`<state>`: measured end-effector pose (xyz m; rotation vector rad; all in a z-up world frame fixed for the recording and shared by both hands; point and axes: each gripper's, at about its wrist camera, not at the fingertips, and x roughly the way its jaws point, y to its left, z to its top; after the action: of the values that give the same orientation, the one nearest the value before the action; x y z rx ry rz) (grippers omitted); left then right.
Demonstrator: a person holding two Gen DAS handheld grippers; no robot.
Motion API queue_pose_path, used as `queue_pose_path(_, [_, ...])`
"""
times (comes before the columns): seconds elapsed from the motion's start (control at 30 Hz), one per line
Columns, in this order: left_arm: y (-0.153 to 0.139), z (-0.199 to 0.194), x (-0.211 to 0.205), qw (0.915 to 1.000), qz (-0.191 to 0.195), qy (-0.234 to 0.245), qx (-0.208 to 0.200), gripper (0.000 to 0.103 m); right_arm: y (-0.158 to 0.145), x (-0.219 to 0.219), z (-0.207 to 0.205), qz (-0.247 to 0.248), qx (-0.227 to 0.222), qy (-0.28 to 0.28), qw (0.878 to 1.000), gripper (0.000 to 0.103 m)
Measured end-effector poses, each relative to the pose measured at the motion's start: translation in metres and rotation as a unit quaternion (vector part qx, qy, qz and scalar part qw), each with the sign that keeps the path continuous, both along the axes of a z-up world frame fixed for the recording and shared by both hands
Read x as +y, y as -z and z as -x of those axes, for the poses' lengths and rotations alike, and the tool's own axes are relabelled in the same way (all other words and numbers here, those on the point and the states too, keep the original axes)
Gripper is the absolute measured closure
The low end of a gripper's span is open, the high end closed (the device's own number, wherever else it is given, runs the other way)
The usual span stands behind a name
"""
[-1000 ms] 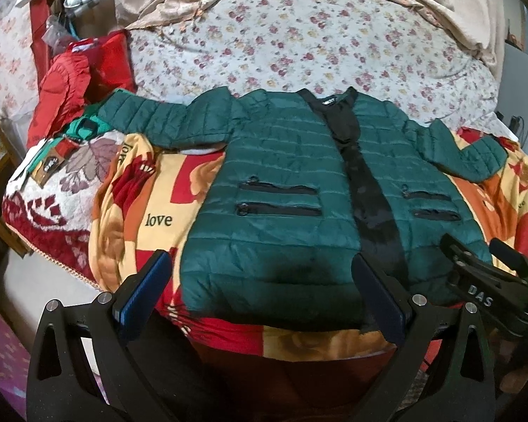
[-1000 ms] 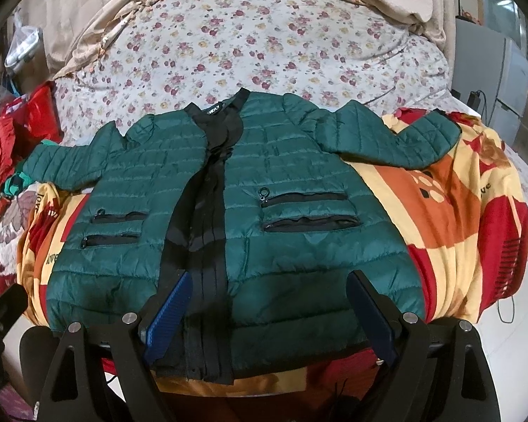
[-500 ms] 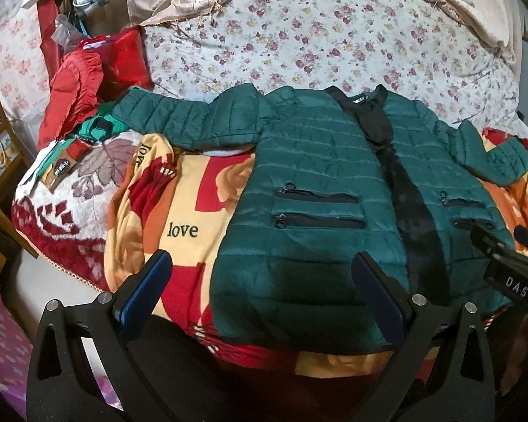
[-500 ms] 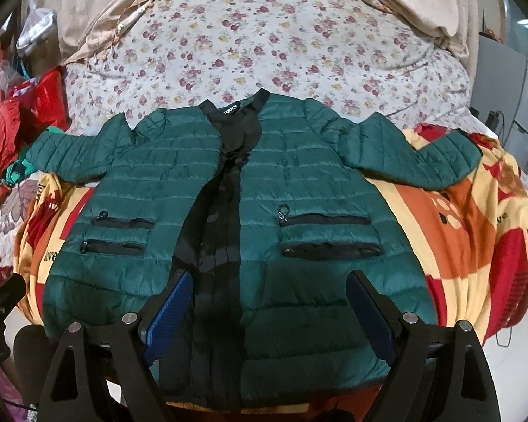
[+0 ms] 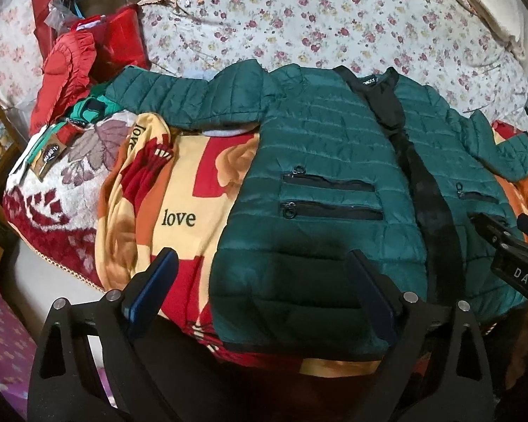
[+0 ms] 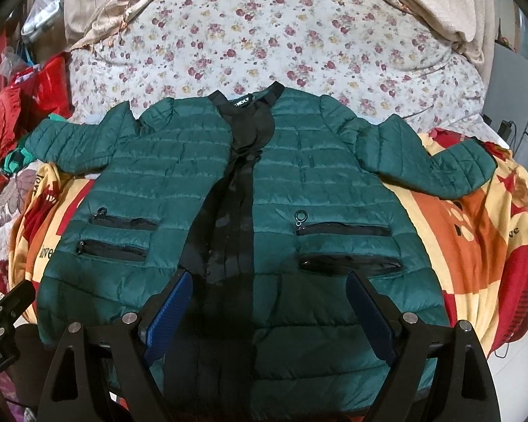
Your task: Fold large clothes
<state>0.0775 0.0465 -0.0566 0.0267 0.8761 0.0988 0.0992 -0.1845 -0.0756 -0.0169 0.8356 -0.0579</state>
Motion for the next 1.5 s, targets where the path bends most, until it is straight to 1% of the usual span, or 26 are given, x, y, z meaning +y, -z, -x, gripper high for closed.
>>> queue_pose_path(0.4, [0.011, -0.019, 0.016, 0.9997, -0.005, -0.013, 0.021, 0.007, 0.011, -0.003, -0.010, -0.005, 0.016, 0.006, 1.000, 0.016])
queue_pose_path(0.5, [0.009, -0.023, 0.025, 0.9997, -0.004, -0.018, 0.015, 0.007, 0.013, -0.004, -0.014, -0.004, 0.018, 0.009, 1.000, 0.016])
queue_pose_path(0.67, [0.005, -0.040, 0.045, 0.9992, -0.013, -0.038, 0.009, 0.007, 0.016, -0.013, -0.019, -0.008, 0.021, 0.023, 0.999, 0.016])
queue_pose_path(0.77, [-0.003, -0.053, 0.062, 0.9986, -0.018, -0.050, 0.002, 0.007, 0.016, -0.020, -0.020, -0.008, 0.018, 0.031, 0.999, 0.016])
queue_pose_path(0.8, [-0.008, -0.056, 0.067, 0.9983, -0.020, -0.055, -0.003, 0.007, 0.015, -0.027, -0.021, -0.010, 0.017, 0.041, 0.999, 0.016])
queue_pose_path(0.93, [-0.028, -0.066, 0.092, 0.9957, -0.030, -0.079, -0.036, 0.007, 0.011, -0.040, -0.024, -0.014, 0.013, 0.057, 0.998, 0.016])
queue_pose_path(1.07, [-0.046, -0.075, 0.124, 0.9936, -0.017, -0.101, -0.048, 0.007, 0.007, -0.049, -0.026, -0.022, 0.004, 0.070, 0.997, 0.016])
queue_pose_path(1.2, [-0.070, -0.080, 0.171, 0.9866, 0.012, -0.146, -0.071, 0.007, 0.012, -0.047, -0.029, -0.035, -0.002, 0.054, 0.998, 0.016])
queue_pose_path(1.33, [-0.091, -0.089, 0.222, 0.9767, 0.042, -0.190, -0.091, 0.007, 0.018, -0.041, -0.033, -0.042, -0.006, 0.041, 0.998, 0.016])
queue_pose_path(1.43, [-0.101, -0.102, 0.252, 0.9694, 0.059, -0.214, -0.104, 0.007, 0.024, -0.035, -0.040, -0.046, 0.001, 0.031, 0.998, 0.016])
queue_pose_path(1.5, [-0.104, -0.115, 0.266, 0.9665, 0.069, -0.221, -0.111, 0.007, 0.026, -0.033, -0.044, -0.042, 0.004, 0.029, 0.999, 0.016])
